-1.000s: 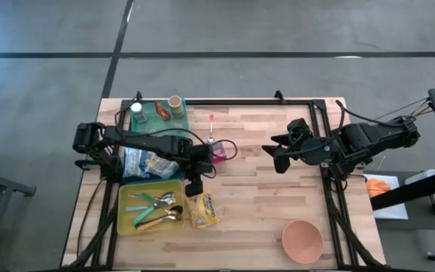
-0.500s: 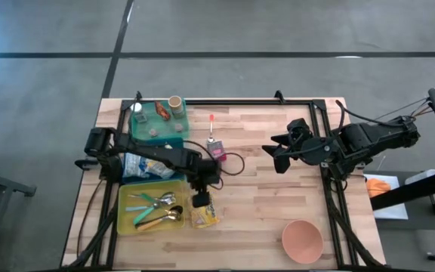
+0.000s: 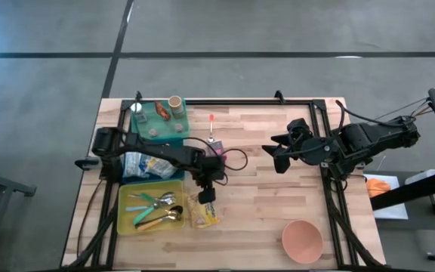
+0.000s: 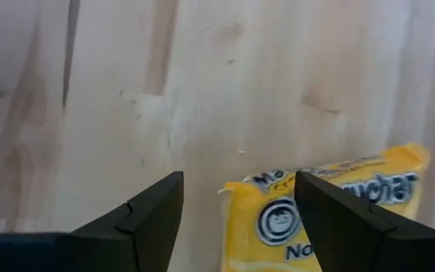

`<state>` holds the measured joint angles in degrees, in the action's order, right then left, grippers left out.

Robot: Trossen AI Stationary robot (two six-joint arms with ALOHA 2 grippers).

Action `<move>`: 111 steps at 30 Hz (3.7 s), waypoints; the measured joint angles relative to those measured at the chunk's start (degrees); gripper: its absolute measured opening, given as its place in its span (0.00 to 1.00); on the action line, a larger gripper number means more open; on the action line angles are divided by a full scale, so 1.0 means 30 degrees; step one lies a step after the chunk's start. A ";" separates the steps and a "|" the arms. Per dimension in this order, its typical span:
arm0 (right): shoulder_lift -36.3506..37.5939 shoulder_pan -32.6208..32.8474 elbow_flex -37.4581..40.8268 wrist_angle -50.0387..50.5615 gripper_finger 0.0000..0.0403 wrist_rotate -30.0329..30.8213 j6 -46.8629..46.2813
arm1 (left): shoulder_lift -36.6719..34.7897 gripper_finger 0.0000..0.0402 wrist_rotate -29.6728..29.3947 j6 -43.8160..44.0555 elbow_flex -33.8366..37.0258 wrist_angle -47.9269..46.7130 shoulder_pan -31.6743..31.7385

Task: Pick & Place Food Item
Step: Put the yellow noodle pack into the dark blue bin

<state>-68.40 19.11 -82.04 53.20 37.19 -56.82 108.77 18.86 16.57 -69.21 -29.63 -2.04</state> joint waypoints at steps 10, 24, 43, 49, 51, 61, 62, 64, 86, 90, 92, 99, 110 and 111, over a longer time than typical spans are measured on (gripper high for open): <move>0.0000 0.0000 0.0000 0.0006 0.65 0.0000 0.0000 | 0.0050 0.64 0.1458 -0.0979 0.0029 -0.0987 0.0048; 0.0000 0.0000 0.0000 0.0003 0.65 0.0000 0.0000 | 0.0444 0.46 0.3539 -0.3627 0.0044 -0.1712 -0.0098; 0.0000 -0.0005 0.0000 0.0001 0.65 0.0000 0.0001 | -0.0085 0.01 0.4594 -0.2305 -0.0736 -0.1857 -0.0098; 0.0000 0.0000 0.0000 0.0004 0.65 0.0000 0.0002 | -0.1496 0.00 0.4163 -0.1884 -0.2228 -0.3432 -0.0090; 0.0000 -0.0004 0.0000 0.0006 0.65 -0.0005 0.0005 | -0.2024 0.00 0.3438 -0.1863 -0.2672 -0.4245 -0.0090; 0.0000 -0.0002 0.0000 0.0005 0.65 -0.0007 0.0003 | -0.5126 0.00 -0.0345 -0.0891 -0.3946 -0.8005 -0.0076; 0.0000 -0.0005 0.0000 0.0003 0.65 -0.0007 0.0000 | -0.5540 0.00 -0.0929 -0.0820 -0.3971 -0.8279 -0.0076; 0.0000 -0.0005 0.0000 0.0003 0.65 -0.0007 0.0000 | -0.6378 0.00 -0.1997 -0.0463 -0.4000 -0.8711 -0.0010; 0.0000 -0.0004 0.0000 0.0003 0.65 -0.0007 0.0000 | -1.0219 0.00 -1.0152 0.7882 -0.3190 -1.4304 0.3084; 0.0000 -0.0003 0.0000 0.0003 0.65 -0.0007 0.0002 | -1.0208 0.00 -1.0357 1.1246 -0.2604 -1.5046 0.3196; 0.0000 -0.0003 0.0000 0.0007 0.65 -0.0007 0.0007 | -1.0230 0.00 -1.0443 1.2951 -0.2244 -1.5267 0.3172; 0.0000 -0.0007 0.0000 0.0003 0.65 -0.0007 0.0000 | -1.0246 0.00 -1.1445 1.6409 -0.1814 -1.7484 0.2920; 0.0000 -0.0004 0.0000 -0.0001 0.65 -0.0004 0.0000 | -0.9595 0.00 -1.1245 2.0453 -0.0584 -1.7882 0.2948; 0.0000 -0.0002 0.0000 0.0005 0.65 -0.0007 0.0003 | -0.9536 0.00 -1.1103 2.0690 -0.0163 -1.7462 0.2948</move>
<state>-68.40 19.11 -82.04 53.22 37.17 -56.81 80.17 -14.45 78.64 -69.70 -82.01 6.81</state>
